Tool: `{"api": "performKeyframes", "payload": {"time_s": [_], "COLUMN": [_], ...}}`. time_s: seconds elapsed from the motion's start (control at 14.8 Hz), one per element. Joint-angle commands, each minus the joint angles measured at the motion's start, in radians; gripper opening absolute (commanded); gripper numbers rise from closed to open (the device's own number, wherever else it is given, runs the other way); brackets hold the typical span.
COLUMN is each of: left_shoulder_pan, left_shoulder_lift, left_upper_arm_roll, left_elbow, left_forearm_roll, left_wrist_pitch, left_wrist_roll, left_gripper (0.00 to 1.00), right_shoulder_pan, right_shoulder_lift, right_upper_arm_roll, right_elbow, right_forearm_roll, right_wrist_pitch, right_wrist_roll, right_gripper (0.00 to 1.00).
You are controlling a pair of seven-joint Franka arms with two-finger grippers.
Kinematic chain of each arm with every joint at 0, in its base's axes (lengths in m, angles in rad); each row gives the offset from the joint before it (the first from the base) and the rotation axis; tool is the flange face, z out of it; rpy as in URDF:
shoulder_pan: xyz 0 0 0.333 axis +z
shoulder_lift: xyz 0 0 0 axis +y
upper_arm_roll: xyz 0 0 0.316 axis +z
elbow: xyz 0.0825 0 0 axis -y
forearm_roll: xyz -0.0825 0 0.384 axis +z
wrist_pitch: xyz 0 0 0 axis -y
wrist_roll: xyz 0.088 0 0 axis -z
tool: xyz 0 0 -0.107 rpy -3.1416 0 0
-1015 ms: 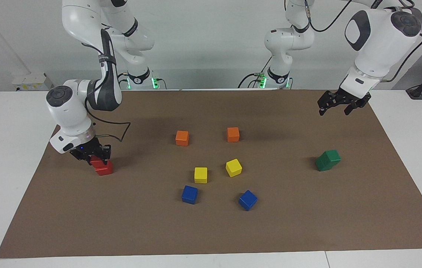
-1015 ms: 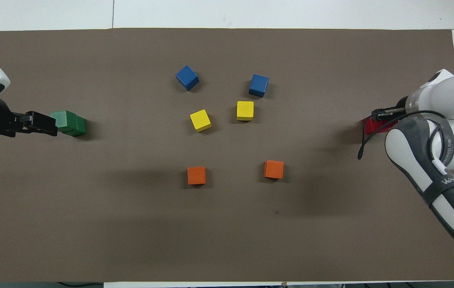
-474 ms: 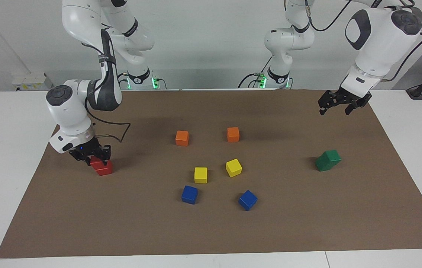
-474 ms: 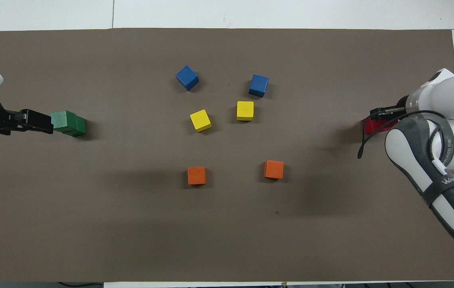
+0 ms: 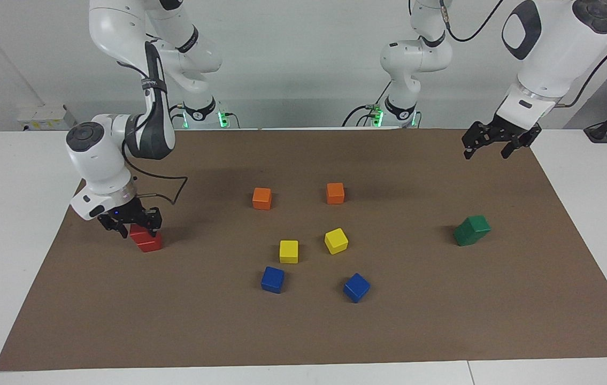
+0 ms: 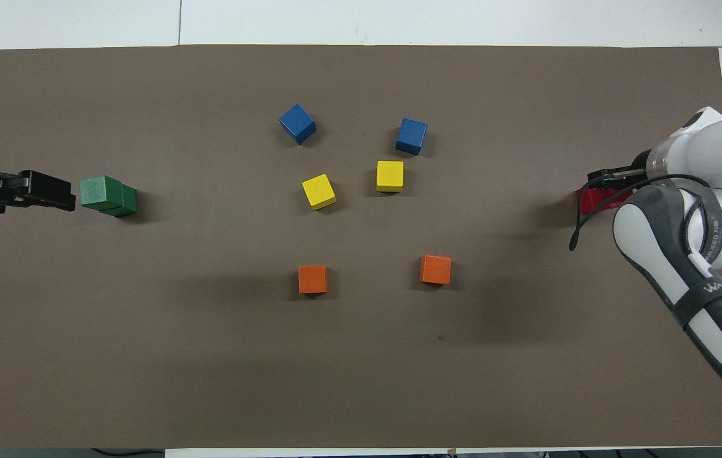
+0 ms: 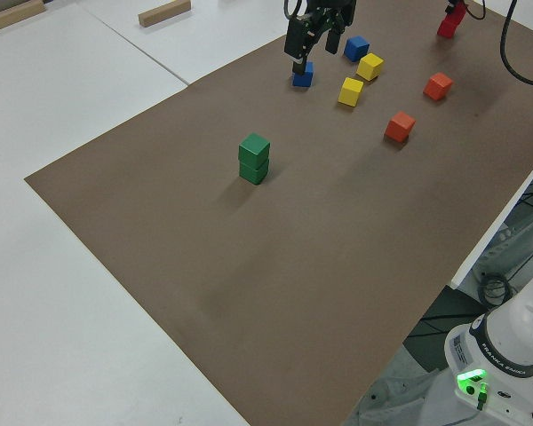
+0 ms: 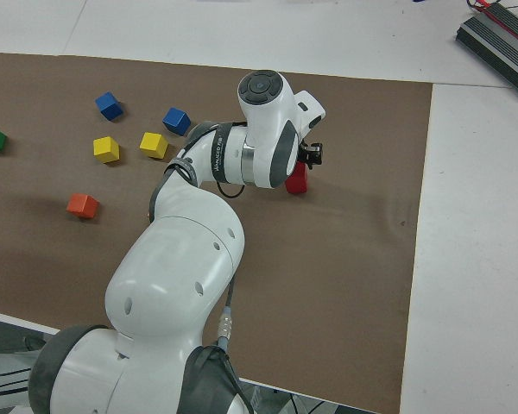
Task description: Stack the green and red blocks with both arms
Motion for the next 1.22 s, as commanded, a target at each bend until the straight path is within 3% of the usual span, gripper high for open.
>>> {"api": "performKeyframes", "payload": {"time_s": [0.0,0.34,0.68,1.15], "left_shoulder_pan": [-0.001,0.003,0.003,0.003], "left_shoulder_lift": [-0.013,-0.015,-0.015,-0.016], "left_upper_arm_roll": [0.002,0.002,0.002,0.003], "left_elbow": [0.006,0.006,0.008,0.005], "left_forearm_roll": [-0.001,-0.001,-0.001,-0.001], "left_wrist_pitch": [-0.026,-0.022,-0.025,-0.02], "left_wrist_roll": [0.002,0.002,0.002,0.003], "left_gripper": [1.0,1.0,1.0,1.0], "right_shoulder_pan": [0.002,0.026,0.024,0.03], "right_shoulder_lift": [-0.008,-0.14,-0.183,-0.264], "right_upper_arm_roll": [0.015,0.021,0.047,0.016], "right_elbow": [0.062,0.172,0.358,0.364], "right_forearm_roll": [0.008,0.008,0.009,0.06], "right_wrist_pitch": [-0.051,-0.312,-0.637,-0.745], "right_wrist_roll": [0.014,0.036,0.034,0.039], "right_gripper": [0.87,1.0,1.0,1.0]}}
